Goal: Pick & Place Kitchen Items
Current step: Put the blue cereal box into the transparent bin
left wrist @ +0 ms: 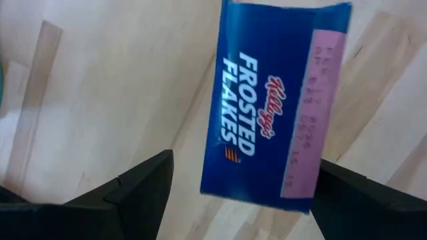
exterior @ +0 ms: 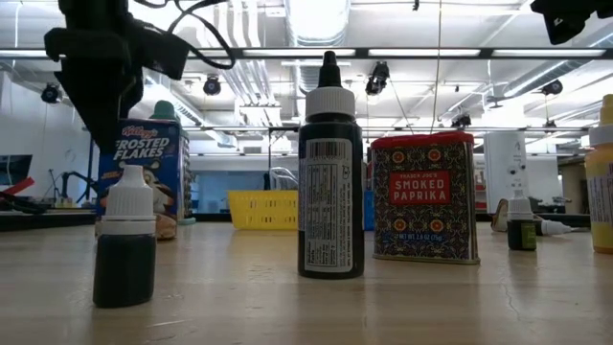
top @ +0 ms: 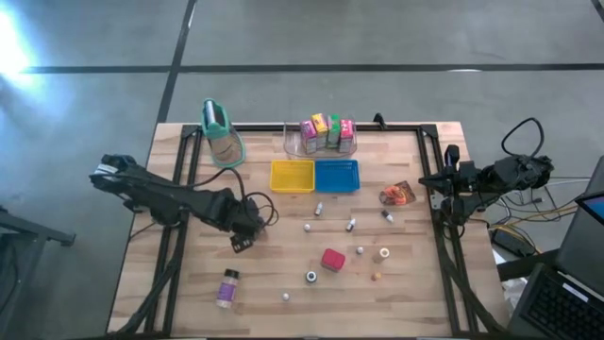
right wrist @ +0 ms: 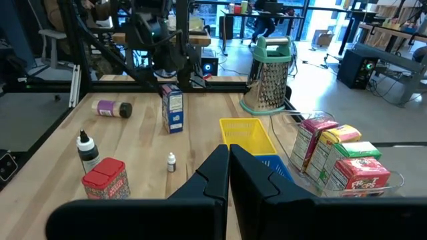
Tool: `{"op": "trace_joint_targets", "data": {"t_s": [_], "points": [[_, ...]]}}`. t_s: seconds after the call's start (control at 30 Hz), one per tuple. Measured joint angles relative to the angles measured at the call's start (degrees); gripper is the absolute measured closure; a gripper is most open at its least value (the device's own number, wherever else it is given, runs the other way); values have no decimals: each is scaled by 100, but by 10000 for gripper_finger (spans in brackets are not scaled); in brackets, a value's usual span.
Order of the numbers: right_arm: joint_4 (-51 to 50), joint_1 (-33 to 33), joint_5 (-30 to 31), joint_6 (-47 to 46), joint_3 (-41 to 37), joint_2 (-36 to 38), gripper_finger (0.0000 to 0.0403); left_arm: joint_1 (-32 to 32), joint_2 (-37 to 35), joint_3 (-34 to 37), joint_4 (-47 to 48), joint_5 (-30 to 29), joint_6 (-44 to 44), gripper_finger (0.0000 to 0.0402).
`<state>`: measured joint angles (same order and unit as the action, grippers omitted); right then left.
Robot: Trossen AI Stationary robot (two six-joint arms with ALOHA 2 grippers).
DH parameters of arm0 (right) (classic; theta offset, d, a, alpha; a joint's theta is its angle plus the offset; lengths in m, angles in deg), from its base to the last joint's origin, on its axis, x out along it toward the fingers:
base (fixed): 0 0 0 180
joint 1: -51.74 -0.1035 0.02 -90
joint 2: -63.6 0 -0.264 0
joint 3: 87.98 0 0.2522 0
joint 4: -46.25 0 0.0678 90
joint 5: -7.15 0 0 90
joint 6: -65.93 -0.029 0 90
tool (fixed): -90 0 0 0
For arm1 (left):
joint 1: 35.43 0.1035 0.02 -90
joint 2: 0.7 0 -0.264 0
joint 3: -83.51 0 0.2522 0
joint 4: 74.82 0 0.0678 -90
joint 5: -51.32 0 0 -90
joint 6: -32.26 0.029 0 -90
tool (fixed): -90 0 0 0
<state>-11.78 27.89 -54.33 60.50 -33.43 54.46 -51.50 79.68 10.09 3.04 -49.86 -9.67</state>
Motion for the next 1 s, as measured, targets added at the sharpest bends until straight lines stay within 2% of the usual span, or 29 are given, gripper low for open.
{"op": "trace_joint_targets", "data": {"t_s": [0.43, 1.0], "points": [[-1, 1, 1, 0, 1, 0, 394, 12, 0, 7, -135, 5, 1185, 85], [0, 0, 1, 2, 0, 0, 394, 63, -2, 7, -205, 321, 1105, 153]]}}
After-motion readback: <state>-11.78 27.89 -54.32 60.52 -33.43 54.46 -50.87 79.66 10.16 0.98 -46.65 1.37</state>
